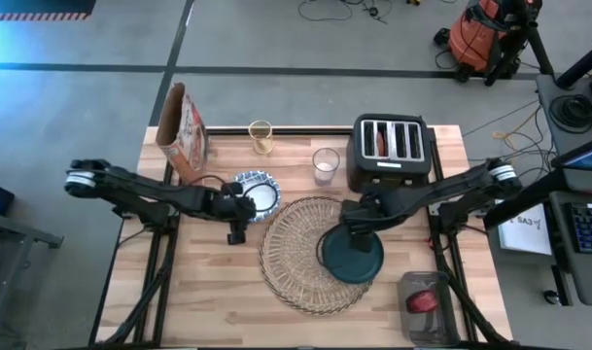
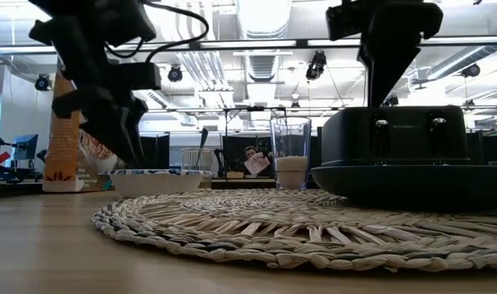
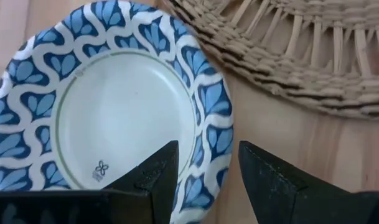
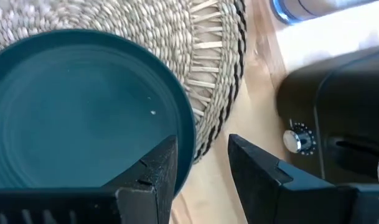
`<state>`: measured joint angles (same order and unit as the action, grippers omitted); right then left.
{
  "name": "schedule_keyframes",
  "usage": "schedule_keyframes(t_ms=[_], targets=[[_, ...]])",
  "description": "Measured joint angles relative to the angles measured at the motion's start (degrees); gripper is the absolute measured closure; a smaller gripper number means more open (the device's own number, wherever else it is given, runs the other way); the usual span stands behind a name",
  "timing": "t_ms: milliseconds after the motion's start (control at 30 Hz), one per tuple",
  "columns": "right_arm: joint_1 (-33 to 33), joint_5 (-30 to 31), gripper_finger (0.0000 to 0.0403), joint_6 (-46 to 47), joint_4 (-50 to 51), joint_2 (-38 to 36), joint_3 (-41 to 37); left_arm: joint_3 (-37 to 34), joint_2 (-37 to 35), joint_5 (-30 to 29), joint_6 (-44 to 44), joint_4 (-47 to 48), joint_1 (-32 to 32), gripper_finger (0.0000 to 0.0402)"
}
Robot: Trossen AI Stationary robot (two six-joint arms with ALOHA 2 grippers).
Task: Arrange a breakfast setting
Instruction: Put the white patterned bowl to the left of the black plate on the brown table mat
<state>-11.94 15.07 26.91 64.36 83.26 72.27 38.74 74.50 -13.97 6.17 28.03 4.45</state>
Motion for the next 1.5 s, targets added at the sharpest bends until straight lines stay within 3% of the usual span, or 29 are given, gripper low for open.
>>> schedule_keyframes(t_ms=[467, 867, 1033, 1500], targets=[[-0.02, 0.0, 0.0268, 3.27, -8.82, -9.1, -9.55, -0.39, 6.19, 0.01, 0.61, -2.83, 0.0, 0.0258], [-0.02, 0.0, 0.0268, 3.15, -9.47, -9.4, -10.77, 1.0, 7.93, 4.31, 1.92, -4.03, 0.11, 0.0382], [-0.02, 0.0, 0.0268, 3.07, -9.43, -9.4, -10.77, 3.79, 7.67, 6.12, 2.08, -3.89, 0.82, 0.0398], [-0.02, -0.46, 0.0268, 2.91, -9.36, -9.38, -10.77, 9.4, 7.65, 5.85, -4.6, -5.21, 13.97, 0.0398]])
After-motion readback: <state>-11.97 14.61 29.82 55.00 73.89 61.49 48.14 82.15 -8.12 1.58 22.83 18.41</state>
